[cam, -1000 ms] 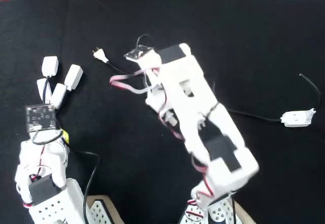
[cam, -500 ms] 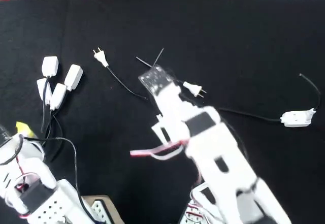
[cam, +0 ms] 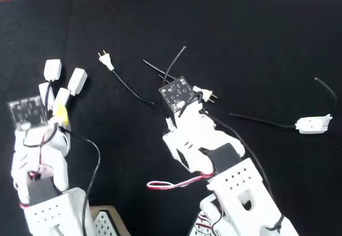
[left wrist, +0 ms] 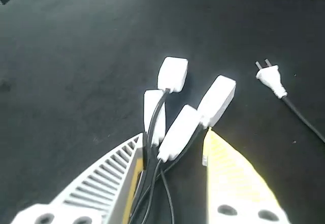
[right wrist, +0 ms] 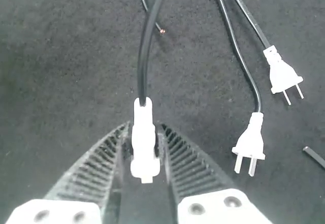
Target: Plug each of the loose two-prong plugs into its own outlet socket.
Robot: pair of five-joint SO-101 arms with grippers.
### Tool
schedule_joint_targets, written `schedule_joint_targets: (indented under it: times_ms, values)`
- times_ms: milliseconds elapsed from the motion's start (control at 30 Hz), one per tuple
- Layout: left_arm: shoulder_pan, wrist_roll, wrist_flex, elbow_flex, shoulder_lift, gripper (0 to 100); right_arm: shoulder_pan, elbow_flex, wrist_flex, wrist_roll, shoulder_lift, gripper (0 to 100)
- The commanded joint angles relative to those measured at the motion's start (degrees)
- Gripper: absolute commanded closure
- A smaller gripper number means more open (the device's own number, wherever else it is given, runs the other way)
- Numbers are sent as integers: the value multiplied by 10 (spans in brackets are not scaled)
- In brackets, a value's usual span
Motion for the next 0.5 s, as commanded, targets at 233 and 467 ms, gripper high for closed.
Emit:
schedule_joint_targets:
  times_ms: [233, 467]
  values:
    - [110, -104, 13, -426, 620, 804, -3, -5, -19, -4, 29, 978]
    - [130, -119, 91, -645, 847, 804, -3, -5, -19, -4, 30, 978]
